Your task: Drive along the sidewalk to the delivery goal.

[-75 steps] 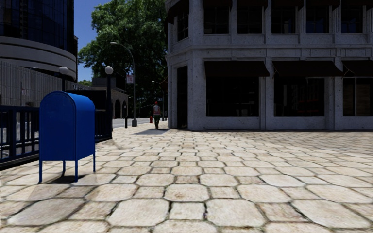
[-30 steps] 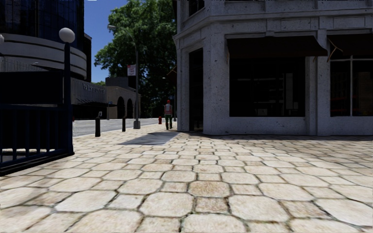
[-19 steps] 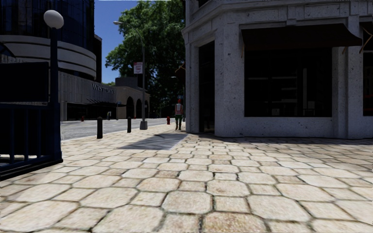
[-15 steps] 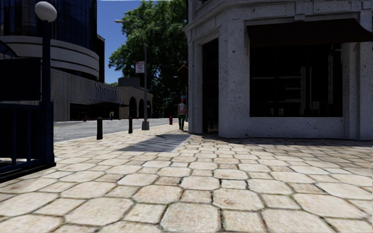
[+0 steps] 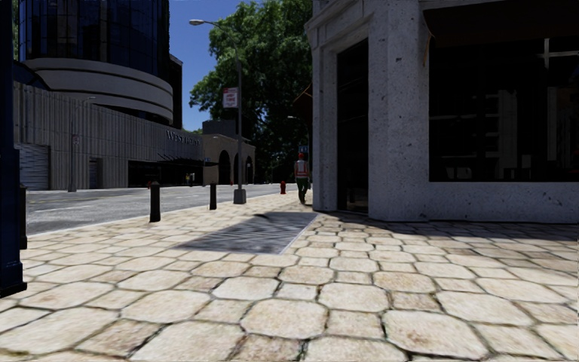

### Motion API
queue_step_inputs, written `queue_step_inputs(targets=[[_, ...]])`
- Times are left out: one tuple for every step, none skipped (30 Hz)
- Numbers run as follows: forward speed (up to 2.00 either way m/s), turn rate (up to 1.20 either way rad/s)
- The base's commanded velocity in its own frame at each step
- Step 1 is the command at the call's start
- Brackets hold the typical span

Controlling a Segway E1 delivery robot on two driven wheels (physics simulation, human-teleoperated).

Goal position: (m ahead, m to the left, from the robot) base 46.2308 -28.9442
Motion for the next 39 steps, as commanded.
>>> queue_step_inputs(targets=[[2.00,0.28],[2.00,0.28],[2.00,0.28],[2.00,0.28],[2.00,0.28],[2.00,0.28],[2.00,0.28],[2.00,0.28],[2.00,0.28],[2.00,0.28],[2.00,0.26],[2.00,0.26],[2.00,0.13],[2.00,0.02],[2.00,0.00],[2.00,0.00],[2.00,0.00],[2.00,0.00],[2.00,0.00],[2.00,0.00],[2.00,0.00],[2.00,0.00],[2.00,0.00],[2.00,0.00],[2.00,0.00],[2.00,0.00],[2.00,0.00],[2.00,0.00],[2.00,0.00],[2.00,0.00],[2.00,0.00],[2.00,0.00],[2.00,0.00],[2.00,0.00],[2.00,0.00],[2.00,0.00],[2.00,0.00],[2.00,0.00],[2.00,0.00]])
